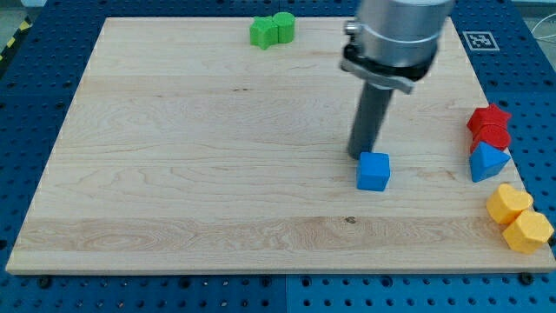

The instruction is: Move the blue cube towards the yellow heart

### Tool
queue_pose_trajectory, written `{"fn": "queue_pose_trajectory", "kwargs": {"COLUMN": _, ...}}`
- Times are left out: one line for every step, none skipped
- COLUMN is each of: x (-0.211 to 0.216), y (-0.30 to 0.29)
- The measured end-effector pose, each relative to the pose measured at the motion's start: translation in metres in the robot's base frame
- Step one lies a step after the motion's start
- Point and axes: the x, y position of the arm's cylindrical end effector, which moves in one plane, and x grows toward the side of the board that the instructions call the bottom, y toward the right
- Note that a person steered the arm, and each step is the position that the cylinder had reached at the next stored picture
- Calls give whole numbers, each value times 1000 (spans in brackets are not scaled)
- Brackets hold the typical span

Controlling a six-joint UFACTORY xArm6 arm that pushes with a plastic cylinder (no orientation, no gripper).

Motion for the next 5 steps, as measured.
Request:
{"fn": "queue_pose_trajectory", "kwargs": {"x": 0, "y": -40}}
{"fn": "queue_pose_trajectory", "kwargs": {"x": 0, "y": -40}}
{"fn": "queue_pose_trajectory", "kwargs": {"x": 0, "y": -20}}
{"fn": "queue_pose_trajectory", "kwargs": {"x": 1, "y": -6}}
{"fn": "queue_pose_trajectory", "kwargs": {"x": 9, "y": -8}}
